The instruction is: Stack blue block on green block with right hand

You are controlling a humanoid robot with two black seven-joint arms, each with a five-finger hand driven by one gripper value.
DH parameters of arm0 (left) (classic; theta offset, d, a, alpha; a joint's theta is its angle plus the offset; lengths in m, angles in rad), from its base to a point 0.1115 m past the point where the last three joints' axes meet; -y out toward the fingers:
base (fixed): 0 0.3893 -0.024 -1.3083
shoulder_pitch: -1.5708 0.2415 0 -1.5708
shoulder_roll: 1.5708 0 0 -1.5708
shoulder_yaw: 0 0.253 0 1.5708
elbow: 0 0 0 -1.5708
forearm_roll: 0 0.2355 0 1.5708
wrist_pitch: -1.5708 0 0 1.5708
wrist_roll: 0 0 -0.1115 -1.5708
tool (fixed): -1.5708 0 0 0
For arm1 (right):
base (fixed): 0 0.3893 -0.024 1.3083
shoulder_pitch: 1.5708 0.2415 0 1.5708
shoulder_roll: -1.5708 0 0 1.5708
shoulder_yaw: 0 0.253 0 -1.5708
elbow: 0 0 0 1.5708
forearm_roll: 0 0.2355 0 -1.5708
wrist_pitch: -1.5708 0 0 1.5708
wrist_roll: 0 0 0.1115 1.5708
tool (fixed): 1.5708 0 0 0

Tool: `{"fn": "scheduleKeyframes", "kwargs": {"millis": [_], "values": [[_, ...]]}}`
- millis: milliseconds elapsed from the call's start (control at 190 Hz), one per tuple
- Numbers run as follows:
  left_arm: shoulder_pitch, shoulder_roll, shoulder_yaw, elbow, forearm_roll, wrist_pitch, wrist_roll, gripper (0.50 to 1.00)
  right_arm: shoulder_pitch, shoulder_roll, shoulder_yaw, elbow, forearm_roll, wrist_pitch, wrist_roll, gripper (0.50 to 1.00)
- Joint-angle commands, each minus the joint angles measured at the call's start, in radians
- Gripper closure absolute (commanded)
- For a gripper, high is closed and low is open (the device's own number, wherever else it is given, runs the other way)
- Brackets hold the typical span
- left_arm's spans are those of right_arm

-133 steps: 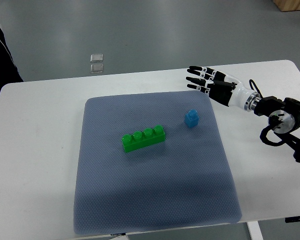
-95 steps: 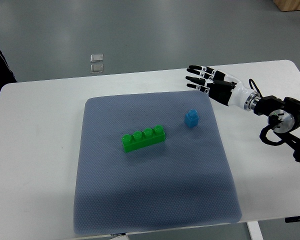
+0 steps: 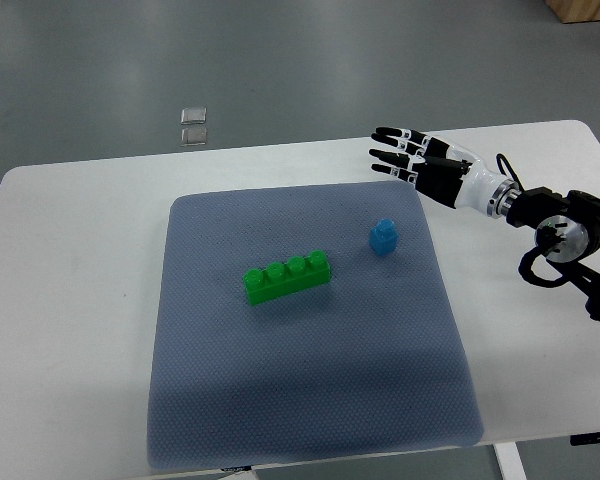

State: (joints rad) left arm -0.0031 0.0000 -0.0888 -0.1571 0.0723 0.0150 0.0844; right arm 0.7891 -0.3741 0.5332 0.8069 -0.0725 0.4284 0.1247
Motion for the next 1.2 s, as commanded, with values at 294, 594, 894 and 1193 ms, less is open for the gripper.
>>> {"fn": "scheduleKeyframes", "kwargs": {"millis": [294,594,894,1193], "values": [[0.000,0.000,0.000,-0.001,0.000,0.000,0.000,0.500,0.022,-0.022,0.010,0.000,-0.237,-0.003,0.010,0.579],[0.000,0.000,0.000,-0.001,0.000,0.000,0.000,0.500,0.085,-0.065,0.008,0.012,-0.578,-0.003,0.010,0.579],[0.000,0.000,0.000,-0.001,0.000,0.000,0.000,0.500,0.116,-0.048,-0.002,0.037,-0.917,-0.022,0.009,0.579],[0.000,0.000,0.000,-0.001,0.000,0.000,0.000,0.500,0.136,-0.045,-0.068,0.038,-1.124,-0.059,0.003,0.579]]}}
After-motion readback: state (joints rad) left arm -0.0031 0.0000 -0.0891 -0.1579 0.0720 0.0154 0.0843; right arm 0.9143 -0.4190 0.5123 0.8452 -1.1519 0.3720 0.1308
